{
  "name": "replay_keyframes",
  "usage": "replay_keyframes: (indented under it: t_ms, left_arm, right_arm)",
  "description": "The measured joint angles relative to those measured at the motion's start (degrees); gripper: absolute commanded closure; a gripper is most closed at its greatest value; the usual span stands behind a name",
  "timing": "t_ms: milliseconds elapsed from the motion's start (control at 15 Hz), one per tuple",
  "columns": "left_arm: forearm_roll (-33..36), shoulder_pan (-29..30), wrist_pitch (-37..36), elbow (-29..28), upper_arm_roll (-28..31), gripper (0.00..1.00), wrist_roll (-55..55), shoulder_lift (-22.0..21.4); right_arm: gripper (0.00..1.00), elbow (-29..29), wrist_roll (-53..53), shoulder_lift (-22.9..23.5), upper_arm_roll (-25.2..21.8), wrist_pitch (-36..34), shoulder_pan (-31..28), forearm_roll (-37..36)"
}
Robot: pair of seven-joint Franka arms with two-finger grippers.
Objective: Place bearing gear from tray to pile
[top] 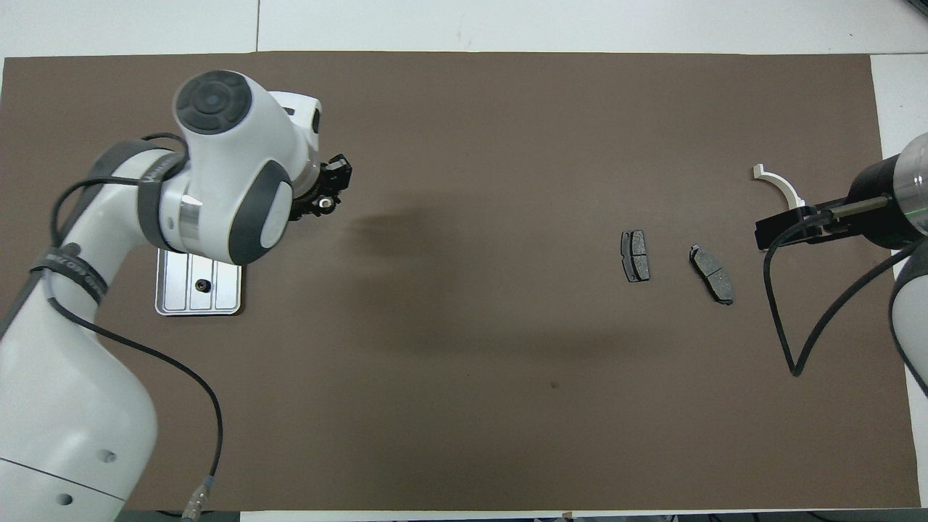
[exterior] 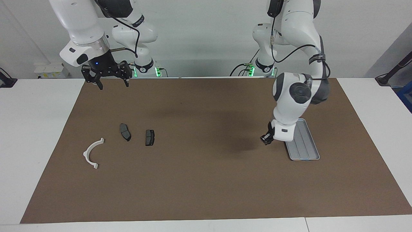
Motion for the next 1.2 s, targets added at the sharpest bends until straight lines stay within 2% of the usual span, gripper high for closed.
replay_keyframes:
  t_ms: [201,669,735,802,1070,1203]
  left_arm:
    - [0.0,-2.2,1.8,-0.6,0.0,0.95,-2.2,1.1]
    - [0.0,-5.7,6.3,-4.4,0.0,0.86,-7.1,3.4]
    - [0.1,-6.0,6.6,-4.3,0.1,0.6,-7.6,3.7]
    - [0.1,-6.1,6.7,-4.3,0.1,0.01,-7.9,3.7]
    - [1.4,-5.6,6.8,-3.9,1.0,0.0,-8.0,3.3]
    - [1.8,-3.7,3.8,-3.9,1.5,0.0,-5.2,1.1]
  right_arm:
    - [0.0,0.0,0.0,0.0,0.0,0.0,0.0,0.0]
    - [0.0,0.0,0.0,0.0,0.0,0.0,0.0,0.0]
    - [0.0,0.0,0.0,0.0,0.0,0.0,0.0,0.0]
    - [0.0,0.0,0.0,0.0,0.0,0.0,0.0,0.0]
    - [0.0,0.0,0.0,0.0,0.0,0.0,0.0,0.0]
    - [0.0,0.0,0.0,0.0,0.0,0.0,0.0,0.0]
